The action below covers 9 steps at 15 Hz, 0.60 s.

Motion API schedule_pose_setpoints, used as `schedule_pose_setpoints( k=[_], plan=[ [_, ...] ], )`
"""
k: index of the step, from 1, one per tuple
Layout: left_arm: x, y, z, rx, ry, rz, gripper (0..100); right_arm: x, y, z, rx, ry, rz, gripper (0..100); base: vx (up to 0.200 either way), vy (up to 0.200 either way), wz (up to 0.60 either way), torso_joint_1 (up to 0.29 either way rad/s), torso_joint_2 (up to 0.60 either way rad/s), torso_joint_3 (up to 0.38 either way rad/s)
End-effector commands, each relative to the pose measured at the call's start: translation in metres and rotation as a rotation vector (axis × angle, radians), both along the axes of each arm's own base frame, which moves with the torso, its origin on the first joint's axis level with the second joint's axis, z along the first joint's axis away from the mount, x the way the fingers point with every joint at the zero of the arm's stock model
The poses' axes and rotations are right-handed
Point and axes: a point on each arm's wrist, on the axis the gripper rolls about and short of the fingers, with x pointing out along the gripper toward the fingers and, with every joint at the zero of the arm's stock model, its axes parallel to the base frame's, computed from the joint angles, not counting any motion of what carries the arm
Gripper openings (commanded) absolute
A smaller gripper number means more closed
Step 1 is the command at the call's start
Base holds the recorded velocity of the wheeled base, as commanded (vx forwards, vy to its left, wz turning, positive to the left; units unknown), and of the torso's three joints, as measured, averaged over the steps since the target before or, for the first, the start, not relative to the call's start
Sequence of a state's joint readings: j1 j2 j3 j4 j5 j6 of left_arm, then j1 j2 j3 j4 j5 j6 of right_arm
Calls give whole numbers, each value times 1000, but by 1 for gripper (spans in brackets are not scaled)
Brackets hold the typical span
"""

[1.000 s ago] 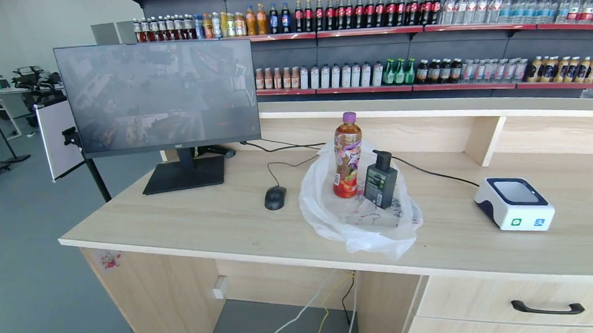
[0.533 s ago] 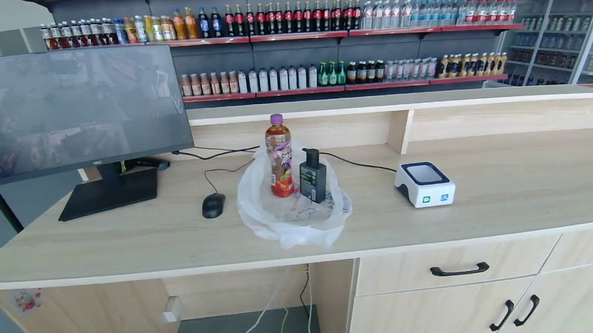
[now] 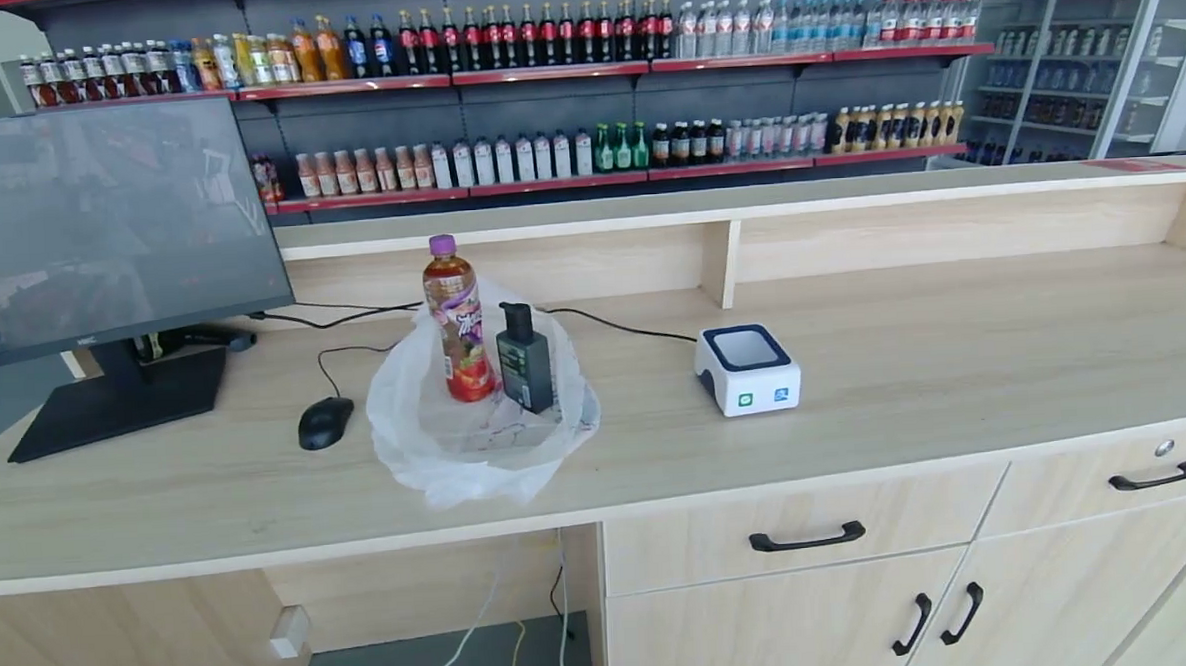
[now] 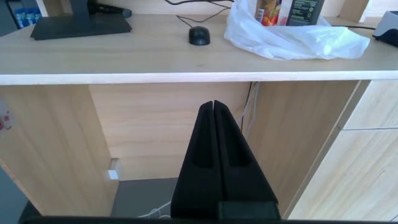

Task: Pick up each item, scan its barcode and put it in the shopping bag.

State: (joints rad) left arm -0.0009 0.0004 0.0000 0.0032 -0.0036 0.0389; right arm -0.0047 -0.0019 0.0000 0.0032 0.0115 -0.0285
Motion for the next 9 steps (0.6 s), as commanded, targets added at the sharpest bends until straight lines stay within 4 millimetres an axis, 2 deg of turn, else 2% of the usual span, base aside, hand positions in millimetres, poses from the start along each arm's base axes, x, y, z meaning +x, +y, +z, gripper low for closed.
schedule_pose_setpoints(
  k=[1,3,6,8,9],
  plan=[
    [0,0,0,-1,-1,0,0,0,0,0,-1,2,1,100,0,-200,0,2,2,2],
    [0,0,0,-1,-1,0,0,0,0,0,-2,2,7,100,0,-200,0,5,0,0],
    [0,0,0,-2,-1,1,0,0,0,0,-2,2,7,100,0,-200,600,4,-2,4],
    [0,0,0,-16,0,-2,0,0,0,0,1,2,5,100,0,-200,0,2,2,2],
    [0,0,0,-17,0,1,0,0,0,0,1,2,7,100,0,0,0,0,0,0]
  ],
)
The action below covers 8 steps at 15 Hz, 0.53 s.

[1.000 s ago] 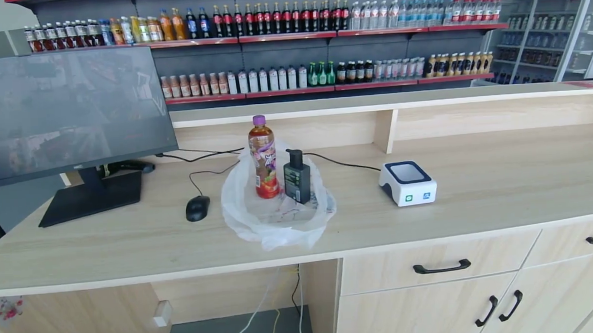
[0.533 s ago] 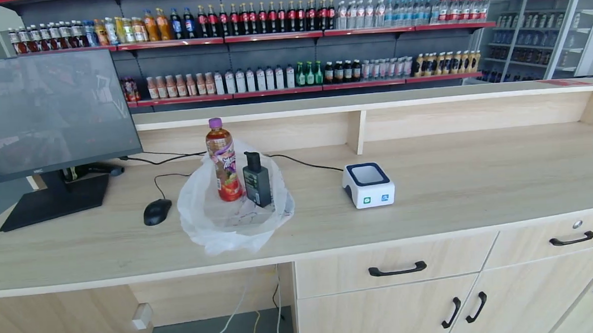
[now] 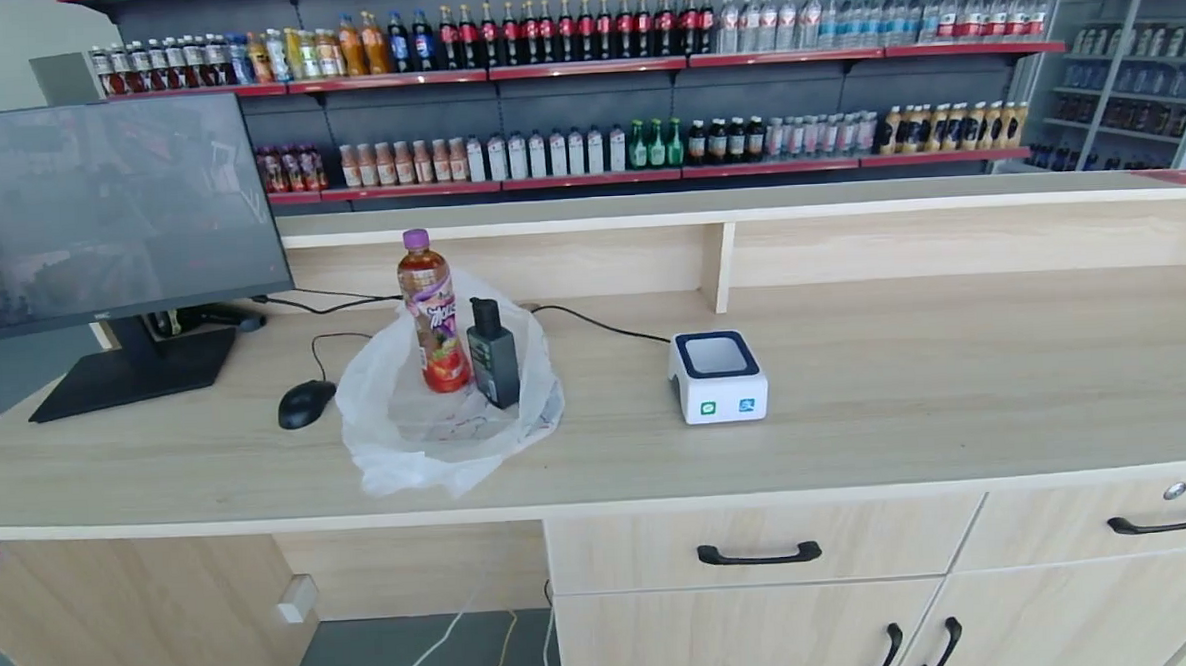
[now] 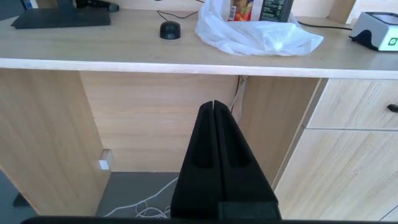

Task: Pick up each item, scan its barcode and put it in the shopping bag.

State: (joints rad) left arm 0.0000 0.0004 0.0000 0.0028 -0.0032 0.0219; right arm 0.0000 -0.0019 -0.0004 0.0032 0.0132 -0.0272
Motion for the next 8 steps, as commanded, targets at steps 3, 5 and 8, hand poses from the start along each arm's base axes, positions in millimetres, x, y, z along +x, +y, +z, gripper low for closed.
schedule_pose_setpoints(
  k=[3,5,8],
  plan=[
    [0,0,0,-5,-2,0,0,0,0,0,3,2,-1,100,0,0,0,0,0,0],
    [0,0,0,-7,-2,0,0,0,0,0,1,2,-1,100,-100,0,0,1,-1,1],
    [0,0,0,-7,-2,0,0,0,0,0,0,2,-1,100,-133,0,0,11,5,-2]
  ],
)
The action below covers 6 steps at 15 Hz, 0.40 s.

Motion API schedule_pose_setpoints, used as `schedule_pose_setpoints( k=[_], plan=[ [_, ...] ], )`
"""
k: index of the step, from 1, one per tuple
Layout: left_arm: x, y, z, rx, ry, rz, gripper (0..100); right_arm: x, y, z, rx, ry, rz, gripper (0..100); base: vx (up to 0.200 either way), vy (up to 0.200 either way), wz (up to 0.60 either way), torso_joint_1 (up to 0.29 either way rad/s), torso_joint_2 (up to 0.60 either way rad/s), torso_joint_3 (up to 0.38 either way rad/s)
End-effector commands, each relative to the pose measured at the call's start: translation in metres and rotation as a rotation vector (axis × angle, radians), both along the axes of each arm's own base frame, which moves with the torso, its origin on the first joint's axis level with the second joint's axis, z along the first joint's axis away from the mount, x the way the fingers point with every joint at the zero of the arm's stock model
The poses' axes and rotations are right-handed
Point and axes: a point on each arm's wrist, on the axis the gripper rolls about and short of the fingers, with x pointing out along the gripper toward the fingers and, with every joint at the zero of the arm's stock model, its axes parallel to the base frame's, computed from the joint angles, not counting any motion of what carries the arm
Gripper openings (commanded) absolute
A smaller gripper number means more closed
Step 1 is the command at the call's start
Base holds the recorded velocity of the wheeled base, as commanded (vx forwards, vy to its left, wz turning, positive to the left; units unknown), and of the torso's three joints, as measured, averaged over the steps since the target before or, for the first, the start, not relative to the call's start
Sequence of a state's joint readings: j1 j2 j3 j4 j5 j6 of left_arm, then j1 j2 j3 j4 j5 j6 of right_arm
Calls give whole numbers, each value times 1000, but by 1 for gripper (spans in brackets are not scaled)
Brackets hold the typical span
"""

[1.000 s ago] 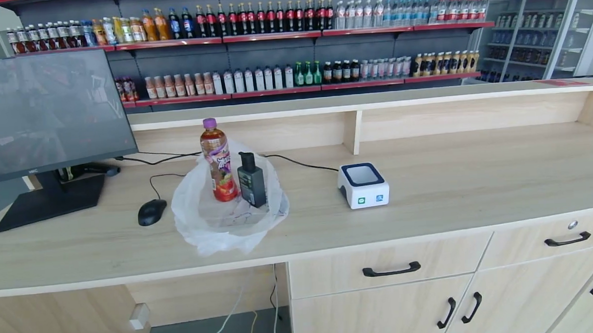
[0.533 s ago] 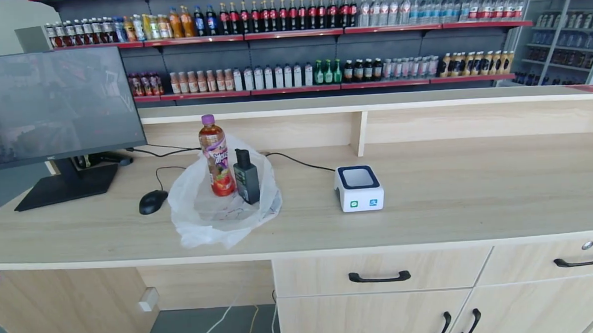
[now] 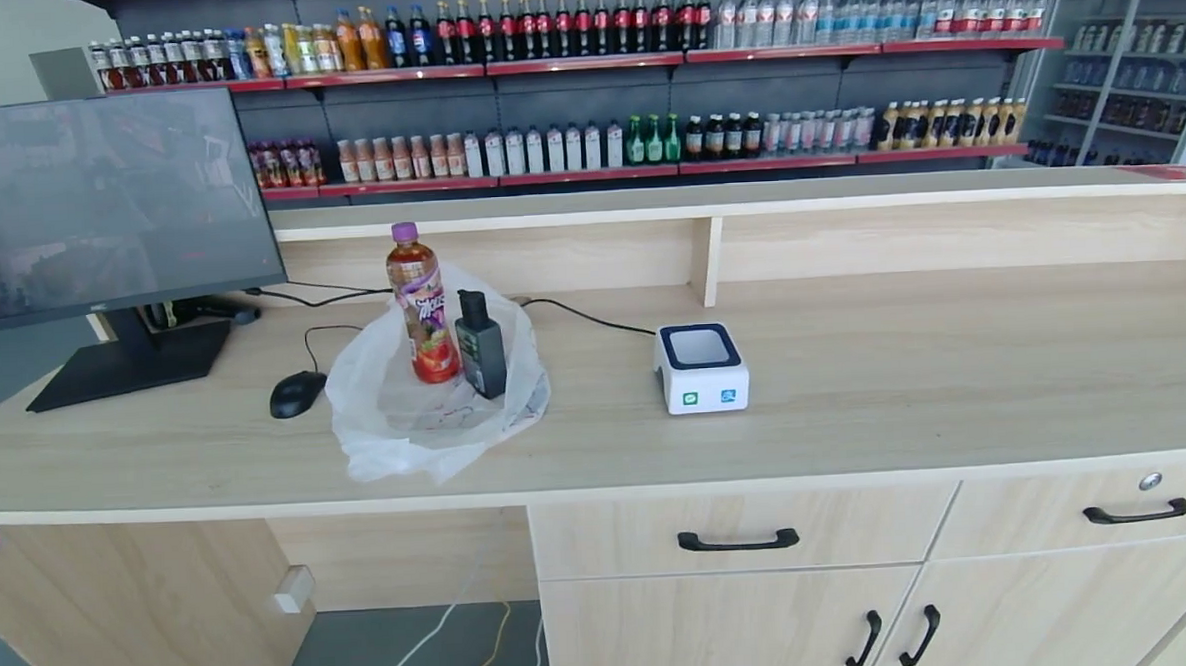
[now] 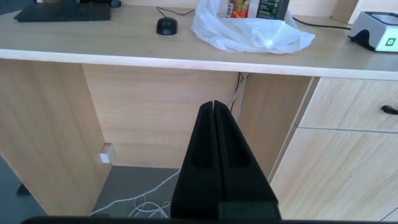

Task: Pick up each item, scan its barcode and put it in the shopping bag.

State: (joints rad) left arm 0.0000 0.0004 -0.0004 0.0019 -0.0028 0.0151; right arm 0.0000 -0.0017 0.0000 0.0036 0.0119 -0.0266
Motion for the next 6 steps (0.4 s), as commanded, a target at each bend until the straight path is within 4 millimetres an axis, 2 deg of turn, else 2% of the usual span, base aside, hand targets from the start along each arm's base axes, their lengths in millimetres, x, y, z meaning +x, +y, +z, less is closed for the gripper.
schedule_pose_setpoints(
  k=[1,6],
  plan=[
    [0,0,0,0,0,0,0,0,0,0,-1,1,0,100,0,0,0,0,0,0],
    [0,0,0,0,-2,0,0,0,0,0,4,1,0,100,0,0,0,0,0,0]
  ],
)
